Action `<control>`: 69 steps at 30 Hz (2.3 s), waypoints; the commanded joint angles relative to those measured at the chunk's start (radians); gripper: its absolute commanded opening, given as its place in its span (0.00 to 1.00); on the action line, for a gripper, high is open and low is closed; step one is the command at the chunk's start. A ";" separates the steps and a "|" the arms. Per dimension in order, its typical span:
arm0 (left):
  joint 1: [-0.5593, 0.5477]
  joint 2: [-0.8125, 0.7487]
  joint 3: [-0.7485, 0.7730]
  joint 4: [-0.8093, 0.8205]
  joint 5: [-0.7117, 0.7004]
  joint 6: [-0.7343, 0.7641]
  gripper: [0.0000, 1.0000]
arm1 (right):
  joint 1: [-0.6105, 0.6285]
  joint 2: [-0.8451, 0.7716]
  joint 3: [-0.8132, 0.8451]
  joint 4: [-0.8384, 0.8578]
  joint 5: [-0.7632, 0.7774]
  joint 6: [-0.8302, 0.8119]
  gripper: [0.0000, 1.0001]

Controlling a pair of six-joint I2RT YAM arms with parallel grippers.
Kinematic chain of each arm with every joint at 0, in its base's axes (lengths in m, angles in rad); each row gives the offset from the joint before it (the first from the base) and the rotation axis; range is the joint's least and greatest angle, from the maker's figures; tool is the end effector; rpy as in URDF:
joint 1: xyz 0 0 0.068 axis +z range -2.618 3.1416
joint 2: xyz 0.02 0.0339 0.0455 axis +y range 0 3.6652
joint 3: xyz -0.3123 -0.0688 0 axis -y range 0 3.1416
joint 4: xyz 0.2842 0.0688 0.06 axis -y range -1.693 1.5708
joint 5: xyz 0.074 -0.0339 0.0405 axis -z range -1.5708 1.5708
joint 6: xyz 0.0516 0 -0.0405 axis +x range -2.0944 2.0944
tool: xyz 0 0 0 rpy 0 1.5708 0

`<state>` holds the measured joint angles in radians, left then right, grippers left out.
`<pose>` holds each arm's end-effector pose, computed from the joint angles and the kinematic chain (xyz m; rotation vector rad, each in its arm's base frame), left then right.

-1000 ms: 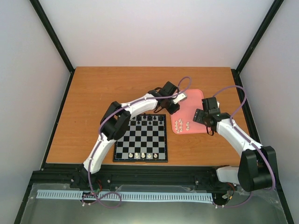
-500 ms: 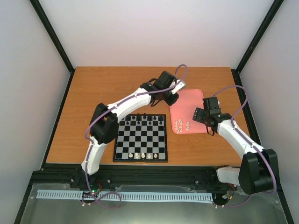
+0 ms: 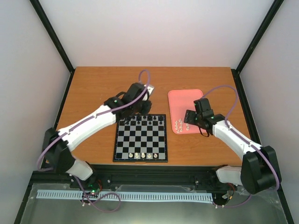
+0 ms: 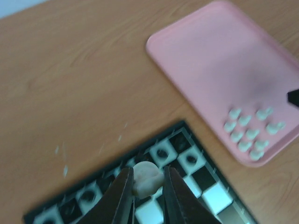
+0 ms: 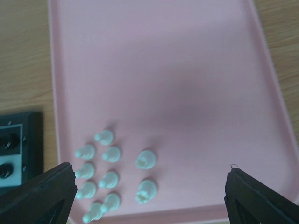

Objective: Set up the chess pieces on the board
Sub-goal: Place the chess piece on the chessboard.

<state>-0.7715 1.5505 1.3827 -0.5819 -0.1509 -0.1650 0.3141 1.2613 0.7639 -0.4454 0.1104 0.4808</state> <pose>0.2888 -0.2701 0.3522 0.6220 2.2444 -0.3003 0.2651 0.0801 0.2267 0.2544 2.5025 0.1880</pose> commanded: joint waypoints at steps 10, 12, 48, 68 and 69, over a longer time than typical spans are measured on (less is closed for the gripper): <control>-0.007 -0.367 -0.303 -0.175 -0.177 -0.282 0.01 | 0.100 -0.005 0.060 -0.031 0.082 0.001 1.00; -0.008 -0.399 -0.343 -0.189 -0.170 -0.313 0.01 | 0.101 -0.003 0.054 -0.021 0.078 0.006 1.00; -0.279 -0.624 -0.774 -0.194 -0.208 -0.797 0.01 | 0.201 0.118 0.084 -0.008 0.131 -0.020 1.00; -0.358 -0.623 -0.831 -0.194 -0.193 -0.878 0.01 | 0.249 0.153 0.093 -0.030 0.185 -0.016 1.00; -0.359 -0.620 -0.835 -0.191 -0.186 -0.881 0.01 | 0.249 0.151 0.093 -0.032 0.188 -0.015 1.00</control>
<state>-1.1141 0.9218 0.5426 -0.7639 -0.3614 -1.0191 0.5533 1.4185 0.8402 -0.4755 0.2592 0.4671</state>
